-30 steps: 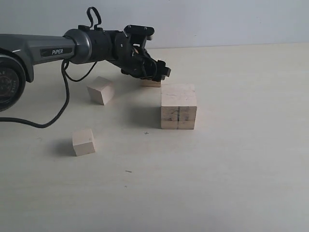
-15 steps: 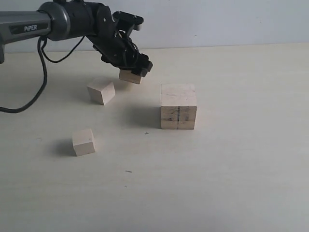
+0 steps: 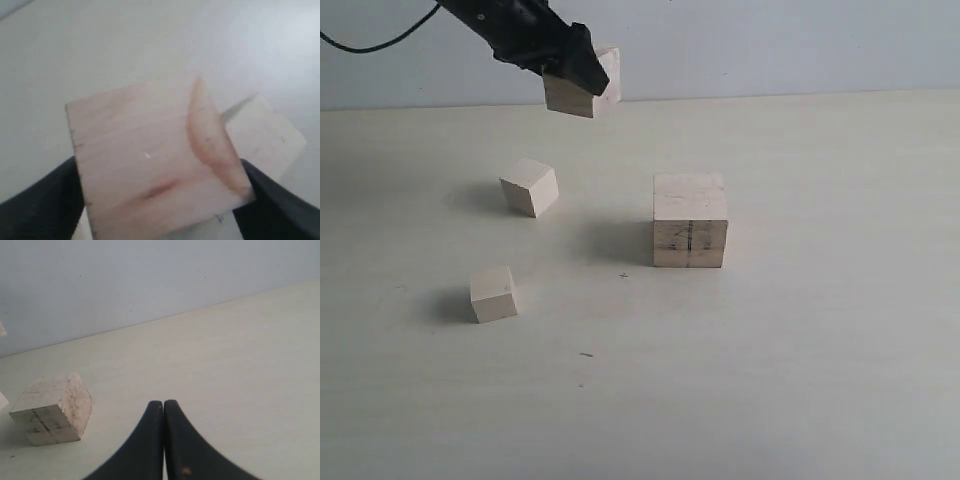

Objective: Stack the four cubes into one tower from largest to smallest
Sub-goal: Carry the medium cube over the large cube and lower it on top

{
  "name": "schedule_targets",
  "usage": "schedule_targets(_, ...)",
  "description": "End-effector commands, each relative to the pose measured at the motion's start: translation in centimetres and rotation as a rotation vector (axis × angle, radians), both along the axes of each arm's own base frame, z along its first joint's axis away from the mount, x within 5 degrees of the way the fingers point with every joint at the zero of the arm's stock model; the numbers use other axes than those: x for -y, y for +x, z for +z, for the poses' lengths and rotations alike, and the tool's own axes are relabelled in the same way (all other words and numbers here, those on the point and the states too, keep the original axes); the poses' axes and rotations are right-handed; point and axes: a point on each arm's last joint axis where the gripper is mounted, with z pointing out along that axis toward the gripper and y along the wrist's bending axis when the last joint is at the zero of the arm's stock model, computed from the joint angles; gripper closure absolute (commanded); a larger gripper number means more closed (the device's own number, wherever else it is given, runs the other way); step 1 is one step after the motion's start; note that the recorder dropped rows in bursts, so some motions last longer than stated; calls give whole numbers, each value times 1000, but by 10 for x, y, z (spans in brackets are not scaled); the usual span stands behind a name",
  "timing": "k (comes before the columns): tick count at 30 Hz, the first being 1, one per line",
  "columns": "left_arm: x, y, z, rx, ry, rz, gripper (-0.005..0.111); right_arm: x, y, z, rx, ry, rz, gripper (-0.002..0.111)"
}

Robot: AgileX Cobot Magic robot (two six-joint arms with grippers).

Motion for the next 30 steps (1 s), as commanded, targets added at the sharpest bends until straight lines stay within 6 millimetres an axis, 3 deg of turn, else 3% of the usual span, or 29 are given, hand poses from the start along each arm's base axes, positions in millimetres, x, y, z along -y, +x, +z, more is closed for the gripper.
schedule_targets(1,3,-23,27,73,-106,-345,107,0,0,-1,7,-2,-2,108)
schedule_targets(5,21,-29,44,207,-313,-479,107,0,0,-1,7,-2,-2,108)
schedule_targets(10,42,-40,43,422,-295,-710,107,0,0,-1,7,-2,-2,108)
schedule_targets(18,68,-48,7,443,-146,-902,107,0,0,-1,7,-2,-2,108)
schedule_targets(25,70,-48,3,488,-136,-954,107,0,0,-1,7,-2,-2,108)
schedule_targets(30,74,-43,-15,561,-145,-1047,107,0,0,-1,7,-2,-2,108)
